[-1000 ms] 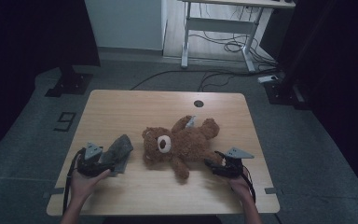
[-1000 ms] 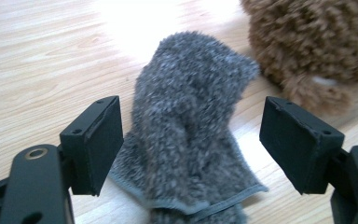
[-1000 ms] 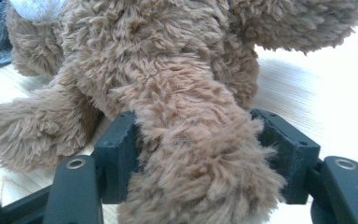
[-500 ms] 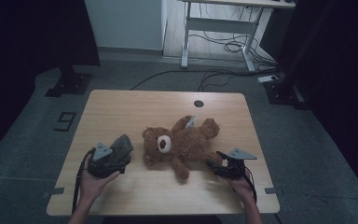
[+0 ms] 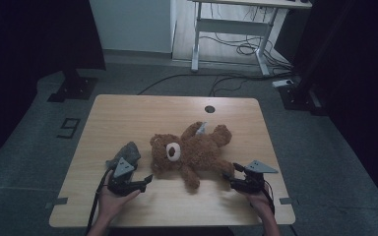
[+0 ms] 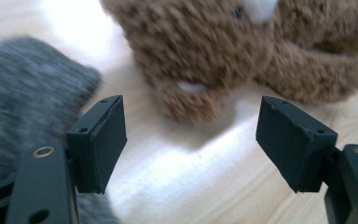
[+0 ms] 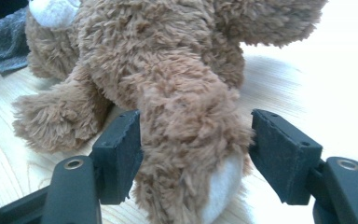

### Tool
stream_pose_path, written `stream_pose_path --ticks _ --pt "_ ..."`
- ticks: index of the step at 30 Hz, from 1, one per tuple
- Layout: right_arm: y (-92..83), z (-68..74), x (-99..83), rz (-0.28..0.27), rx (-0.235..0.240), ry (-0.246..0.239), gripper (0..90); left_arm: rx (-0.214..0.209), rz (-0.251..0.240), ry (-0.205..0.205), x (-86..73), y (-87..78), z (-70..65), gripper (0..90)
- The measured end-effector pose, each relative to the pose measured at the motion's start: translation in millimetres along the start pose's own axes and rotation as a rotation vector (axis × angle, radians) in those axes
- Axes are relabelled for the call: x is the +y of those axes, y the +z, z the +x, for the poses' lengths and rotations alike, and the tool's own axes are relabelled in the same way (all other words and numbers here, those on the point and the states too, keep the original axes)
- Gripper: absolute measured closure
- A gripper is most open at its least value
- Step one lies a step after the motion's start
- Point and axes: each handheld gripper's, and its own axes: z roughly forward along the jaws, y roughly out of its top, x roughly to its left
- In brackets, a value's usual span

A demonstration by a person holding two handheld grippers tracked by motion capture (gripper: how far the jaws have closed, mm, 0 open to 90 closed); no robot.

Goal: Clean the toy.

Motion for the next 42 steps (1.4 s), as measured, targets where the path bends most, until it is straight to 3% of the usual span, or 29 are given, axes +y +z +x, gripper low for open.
stream_pose_path --ticks 10,13,29,42 --pt "-12.2 -2.1 -10.2 0.009 -0.01 0.038 31.2 -0.036 0.048 0.004 -16.5 16.2 -12.9 25.6" --pt "-16.8 -1.5 -14.7 0.019 -0.016 0.049 30.2 -0.031 0.063 0.023 -19.2 17.8 -15.2 25.7" --pt "-18.1 4.2 -23.2 0.057 -0.018 0.04 27.3 -0.046 0.046 0.009 -18.6 16.7 -12.7 26.7" --pt "-19.6 3.7 -22.3 0.046 -0.025 0.041 25.8 -0.045 0.034 0.0 -16.8 13.9 -10.2 26.8"
